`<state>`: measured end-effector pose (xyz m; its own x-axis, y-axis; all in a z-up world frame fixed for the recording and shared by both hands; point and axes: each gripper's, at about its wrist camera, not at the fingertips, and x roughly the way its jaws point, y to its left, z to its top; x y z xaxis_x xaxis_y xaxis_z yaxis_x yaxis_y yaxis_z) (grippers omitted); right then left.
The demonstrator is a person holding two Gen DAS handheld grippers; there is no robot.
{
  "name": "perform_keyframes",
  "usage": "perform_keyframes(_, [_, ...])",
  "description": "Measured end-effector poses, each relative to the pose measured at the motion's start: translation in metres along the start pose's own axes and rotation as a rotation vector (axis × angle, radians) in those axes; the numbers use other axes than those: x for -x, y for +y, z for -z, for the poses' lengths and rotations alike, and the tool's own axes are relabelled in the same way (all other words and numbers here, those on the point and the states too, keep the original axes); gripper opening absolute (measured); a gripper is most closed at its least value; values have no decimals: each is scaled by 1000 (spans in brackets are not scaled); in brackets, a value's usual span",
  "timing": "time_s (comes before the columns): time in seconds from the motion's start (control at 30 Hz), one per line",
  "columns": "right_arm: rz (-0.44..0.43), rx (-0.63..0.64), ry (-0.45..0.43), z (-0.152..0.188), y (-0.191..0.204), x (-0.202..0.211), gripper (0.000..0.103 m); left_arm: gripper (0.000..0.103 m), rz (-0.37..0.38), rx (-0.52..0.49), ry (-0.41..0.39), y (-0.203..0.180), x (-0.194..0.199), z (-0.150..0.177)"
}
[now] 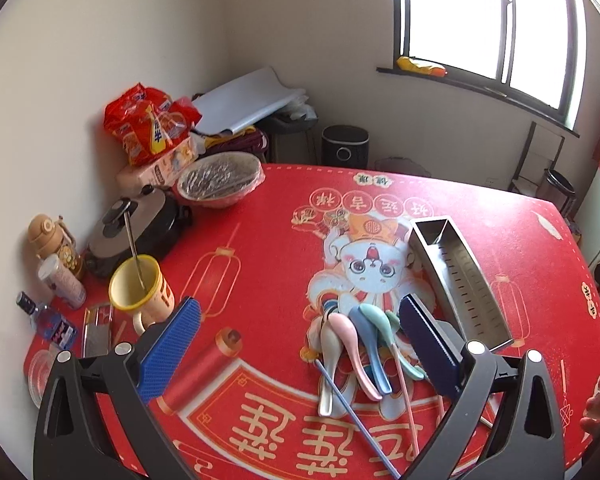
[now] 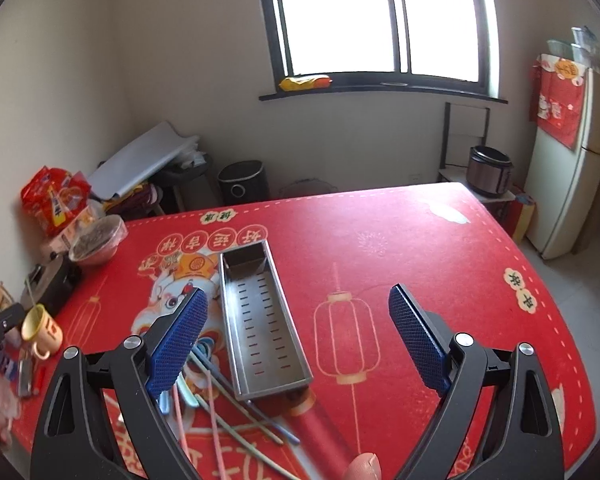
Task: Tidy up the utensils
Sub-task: 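Move the left tool down toward the blue chopstick in the pile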
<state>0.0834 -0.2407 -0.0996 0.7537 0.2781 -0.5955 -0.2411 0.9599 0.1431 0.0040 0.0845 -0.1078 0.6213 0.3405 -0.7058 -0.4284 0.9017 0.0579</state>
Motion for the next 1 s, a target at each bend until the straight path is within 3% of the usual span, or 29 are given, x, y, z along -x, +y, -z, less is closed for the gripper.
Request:
perform_keyframes(0.1, [-26,62,49,7,-2,-19,89,92,-24,48,69,-2,-16,20])
perform_keyframes(0.27, [-54,214,145,29,2,-42,89,70,-1,145,246,-8,-51,63])
perform_keyframes(0.5, [-172,265,259,54,-6,-58,89,37,34,245,415,-20,-83,124])
perform_keyframes(0.67, [-188,275,300,64,-22,-62,89,29,58,295,479,-32,-100,151])
perform_keyframes(0.87, [-188,292,323,71,-38,-61,89,27,69,297,476,-47,-111,161])
perform_keyframes(1.0, [-179,275,326,71,-49,-59,89,19,30,260,476,-56,-115,162])
